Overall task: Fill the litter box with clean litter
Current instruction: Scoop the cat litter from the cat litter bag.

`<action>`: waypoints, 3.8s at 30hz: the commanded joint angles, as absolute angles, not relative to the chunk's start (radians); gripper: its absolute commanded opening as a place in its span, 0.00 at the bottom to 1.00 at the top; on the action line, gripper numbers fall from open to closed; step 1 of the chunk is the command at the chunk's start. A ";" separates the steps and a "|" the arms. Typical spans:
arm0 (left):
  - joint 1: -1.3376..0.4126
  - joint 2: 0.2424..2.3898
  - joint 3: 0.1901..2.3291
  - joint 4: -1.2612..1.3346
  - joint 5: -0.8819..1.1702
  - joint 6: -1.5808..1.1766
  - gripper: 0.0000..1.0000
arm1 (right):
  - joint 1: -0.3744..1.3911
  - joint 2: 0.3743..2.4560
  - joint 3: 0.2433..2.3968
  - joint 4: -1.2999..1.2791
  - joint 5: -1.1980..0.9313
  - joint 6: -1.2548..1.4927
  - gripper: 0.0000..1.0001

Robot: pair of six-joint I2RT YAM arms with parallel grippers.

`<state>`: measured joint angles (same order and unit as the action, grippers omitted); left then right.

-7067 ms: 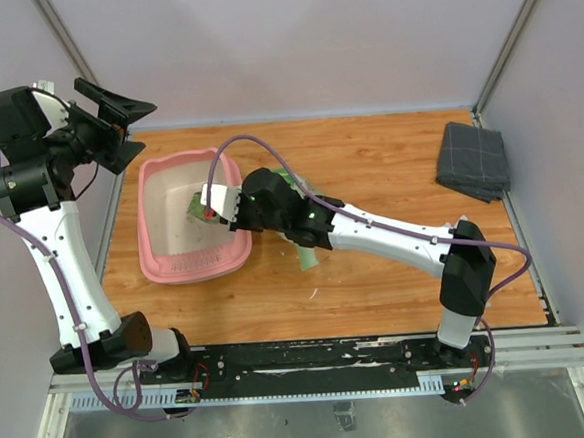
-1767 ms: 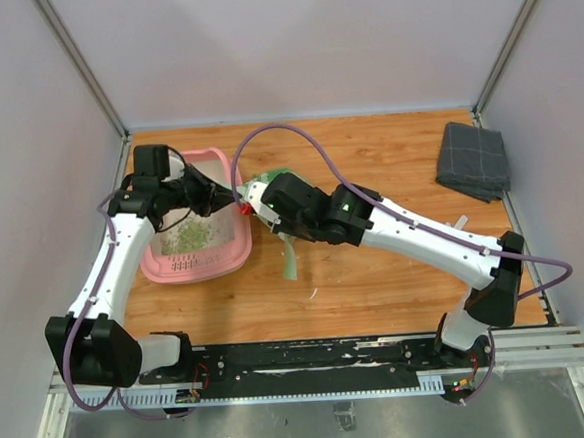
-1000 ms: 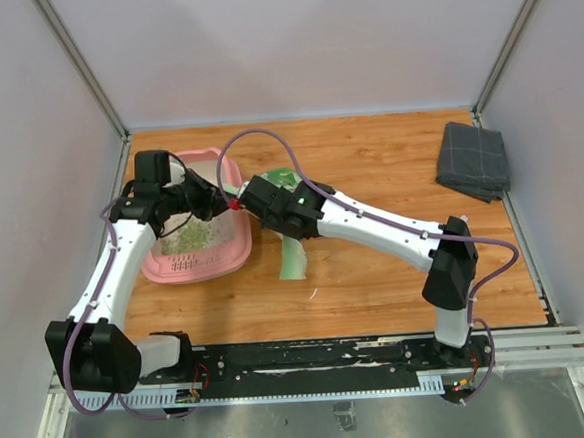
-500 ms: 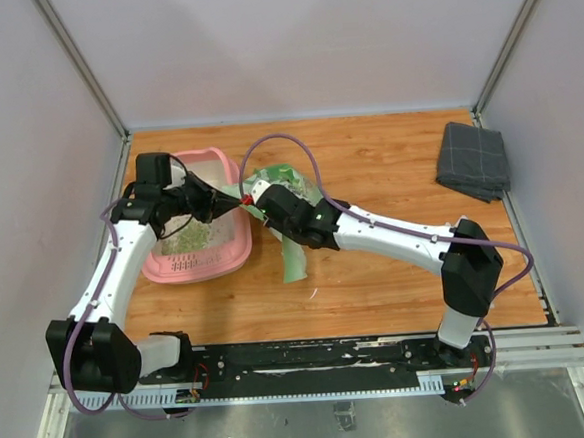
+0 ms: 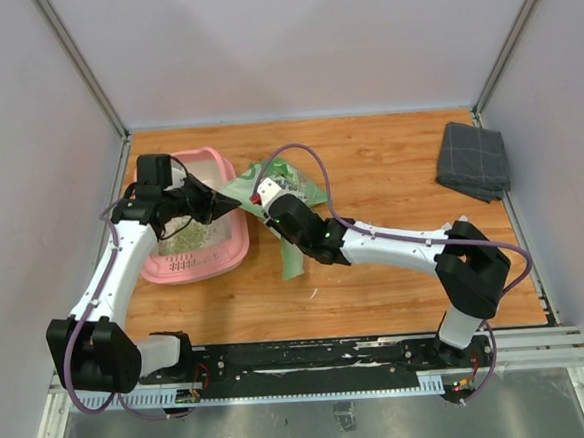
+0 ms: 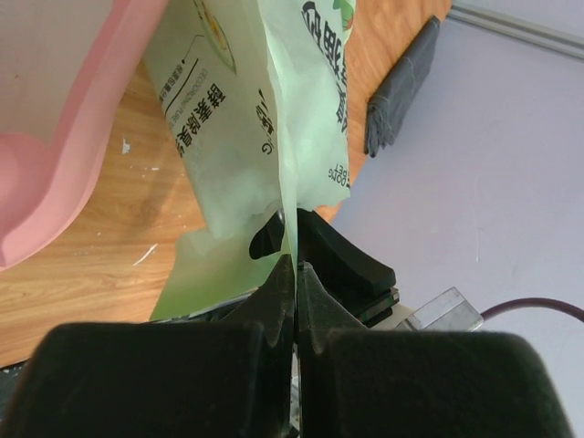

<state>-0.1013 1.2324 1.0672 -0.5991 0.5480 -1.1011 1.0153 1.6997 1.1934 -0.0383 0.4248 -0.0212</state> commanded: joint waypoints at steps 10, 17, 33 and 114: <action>-0.112 1.254 1.083 -0.640 0.590 -1.078 0.00 | 0.954 1.731 1.070 0.266 0.366 0.161 0.01; -0.112 1.298 1.155 -0.652 0.570 -1.062 0.00 | 0.927 1.705 0.964 0.487 0.300 0.100 0.01; -0.112 1.456 1.440 -0.766 0.516 -1.015 0.00 | 0.918 1.683 0.764 0.863 0.211 0.054 0.01; -0.207 1.537 1.721 -0.862 0.462 -1.053 0.39 | 0.789 0.608 0.296 0.441 0.091 -0.098 0.01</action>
<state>-0.2123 1.5330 1.6810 -0.8639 0.4706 -1.0744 0.8013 0.6662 0.2989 0.4431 0.0631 -0.0799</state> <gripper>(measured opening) 0.392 0.229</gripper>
